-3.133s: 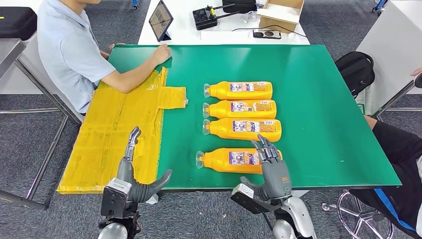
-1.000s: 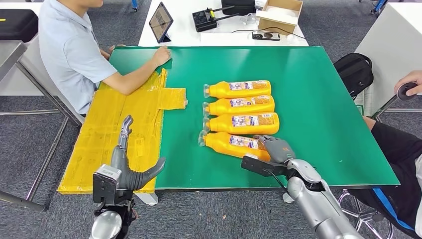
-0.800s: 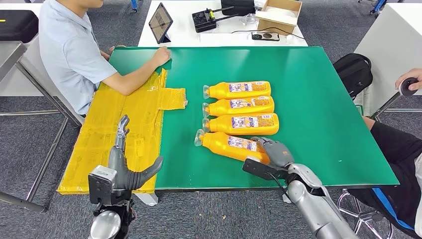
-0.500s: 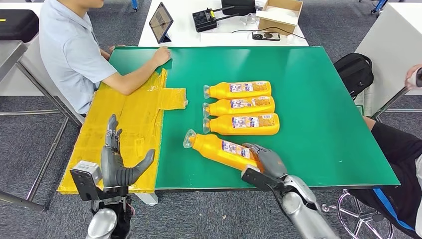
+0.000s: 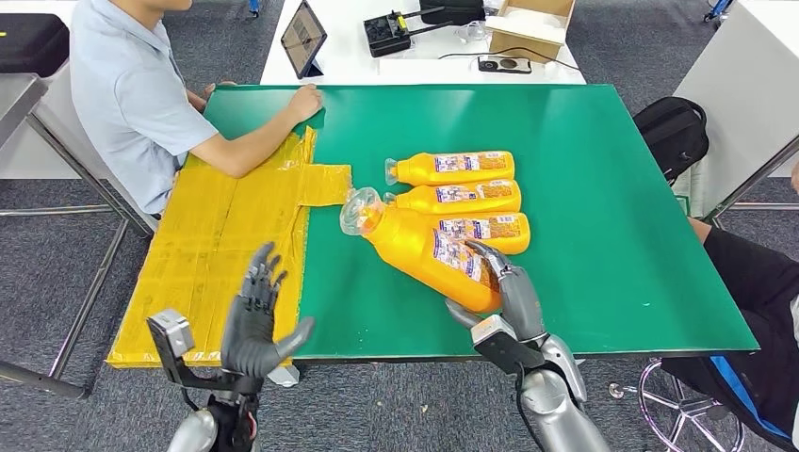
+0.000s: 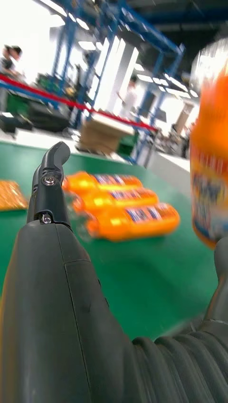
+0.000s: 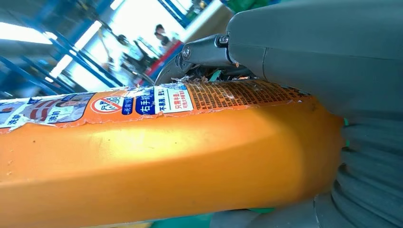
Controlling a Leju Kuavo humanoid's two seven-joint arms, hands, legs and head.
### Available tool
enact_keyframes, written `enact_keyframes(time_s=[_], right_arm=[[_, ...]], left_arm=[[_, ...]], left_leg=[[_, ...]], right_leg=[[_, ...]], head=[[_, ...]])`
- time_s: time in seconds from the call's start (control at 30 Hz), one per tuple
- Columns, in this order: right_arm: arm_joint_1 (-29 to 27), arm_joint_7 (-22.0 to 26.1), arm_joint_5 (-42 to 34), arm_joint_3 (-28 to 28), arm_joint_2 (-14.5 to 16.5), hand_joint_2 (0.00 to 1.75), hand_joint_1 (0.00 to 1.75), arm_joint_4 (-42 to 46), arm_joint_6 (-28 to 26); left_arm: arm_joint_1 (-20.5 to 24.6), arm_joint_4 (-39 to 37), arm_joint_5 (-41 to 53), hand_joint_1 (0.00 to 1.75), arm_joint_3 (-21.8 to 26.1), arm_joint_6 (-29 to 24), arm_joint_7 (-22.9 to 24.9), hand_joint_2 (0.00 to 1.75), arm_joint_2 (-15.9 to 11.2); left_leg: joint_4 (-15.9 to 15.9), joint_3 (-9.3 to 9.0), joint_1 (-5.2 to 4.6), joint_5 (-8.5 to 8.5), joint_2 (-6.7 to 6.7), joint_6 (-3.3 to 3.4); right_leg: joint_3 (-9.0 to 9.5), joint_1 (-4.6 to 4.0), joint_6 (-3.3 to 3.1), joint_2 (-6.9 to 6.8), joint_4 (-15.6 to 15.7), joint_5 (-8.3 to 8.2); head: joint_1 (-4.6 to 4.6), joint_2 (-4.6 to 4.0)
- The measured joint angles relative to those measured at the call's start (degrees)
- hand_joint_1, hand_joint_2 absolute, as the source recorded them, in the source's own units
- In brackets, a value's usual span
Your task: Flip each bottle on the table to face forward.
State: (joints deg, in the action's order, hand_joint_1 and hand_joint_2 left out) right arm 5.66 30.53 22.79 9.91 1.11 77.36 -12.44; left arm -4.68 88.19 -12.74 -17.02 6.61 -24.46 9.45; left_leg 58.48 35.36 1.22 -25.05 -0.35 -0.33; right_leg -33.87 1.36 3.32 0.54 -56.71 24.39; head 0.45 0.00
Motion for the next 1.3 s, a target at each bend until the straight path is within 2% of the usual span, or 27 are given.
enact_keyframes(time_s=[0.17, 0.37, 0.6, 0.87, 1.07, 1.2, 1.23, 1.27, 1.3], right_arm=[[-0.3, 0.3, -0.5, 0.6, 1.3, 1.75, 1.75, 1.5, 0.5], [1.1, 0.4, -0.9, 5.9, 4.2, 1.75, 1.75, 1.3, 5.1], [5.4, 0.8, 1.3, 13.0, 6.8, 1.75, 1.75, -6.9, 7.3], [7.7, 1.7, 3.5, 20.0, 10.0, 1.75, 1.75, -14.9, 6.8], [8.8, 1.7, 3.0, 22.6, 11.1, 1.75, 1.75, -18.3, 6.0], [9.7, 1.7, 2.6, 23.5, 11.4, 1.75, 1.75, -19.9, 5.5], [9.8, 1.6, 2.4, 23.6, 11.4, 1.75, 1.7, -20.2, 5.5], [10.0, 1.6, 2.2, 23.8, 11.4, 1.75, 1.51, -20.5, 5.4], [10.2, 1.6, 2.1, 23.9, 11.4, 1.75, 1.07, -20.8, 5.3]], left_arm=[[-0.7, -0.9, 1.0, 0.0, -1.2, -0.1, -0.7, 1.75, -0.1], [-1.2, -1.7, 4.5, 0.0, -5.2, 1.2, -3.7, 1.75, -0.2], [0.6, -1.6, 5.5, 0.0, -6.2, 2.7, -4.1, 1.75, 0.0], [2.4, -0.6, 5.6, 0.0, -5.5, 0.6, -5.6, 1.75, 0.5], [2.4, 0.2, 3.1, 0.0, -4.8, -1.3, -5.2, 1.75, 0.9], [2.4, 0.2, 0.9, 1.75, -4.6, -1.6, -4.6, 1.75, 0.9], [2.4, 0.2, 0.3, 1.75, -4.6, -1.6, -4.4, 1.75, 0.9], [2.4, 0.2, -0.3, 1.75, -4.5, -1.5, -4.2, 1.75, 0.9], [2.4, 0.2, -0.8, 1.75, -4.5, -1.3, -4.0, 1.75, 0.9]], left_leg=[[0.0, 0.02, 0.01, 0.0, 0.01, 0.0], [0.0, 0.04, 0.01, 0.02, 0.01, 0.01], [0.0, 0.03, 0.02, 0.04, -0.01, 0.0], [0.0, 0.04, 0.02, 0.04, -0.01, 0.0], [0.0, 0.05, 0.01, 0.04, 0.02, 0.0], [0.0, 0.04, 0.01, 0.04, 0.03, 0.0], [0.0, 0.04, 0.01, 0.04, 0.03, 0.0], [0.0, 0.03, 0.01, 0.04, 0.03, 0.0], [0.0, 0.03, 0.01, 0.04, 0.04, 0.0]], right_leg=[[0.0, 0.0, 0.0, 0.0, 0.0, 0.0], [0.01, 0.0, 0.0, -0.01, 0.0, 0.0], [0.0, -0.01, 0.0, -0.01, 0.0, 0.0], [-0.04, -0.01, -0.01, -0.01, 0.0, 0.0], [-0.07, 0.0, -0.01, 0.0, 0.0, 0.0], [-0.08, 0.0, -0.01, 0.0, 0.0, 0.0], [-0.08, 0.0, -0.01, 0.0, 0.0, 0.0], [-0.08, 0.0, -0.01, 0.0, 0.0, 0.0], [-0.08, 0.0, -0.01, 0.0, 0.0, 0.0]], head=[[0.01, 0.0], [0.01, 0.0], [0.0, 0.0], [0.01, 0.0], [0.01, 0.0], [0.01, 0.0], [0.01, 0.0], [0.0, 0.0], [-0.01, 0.0]])
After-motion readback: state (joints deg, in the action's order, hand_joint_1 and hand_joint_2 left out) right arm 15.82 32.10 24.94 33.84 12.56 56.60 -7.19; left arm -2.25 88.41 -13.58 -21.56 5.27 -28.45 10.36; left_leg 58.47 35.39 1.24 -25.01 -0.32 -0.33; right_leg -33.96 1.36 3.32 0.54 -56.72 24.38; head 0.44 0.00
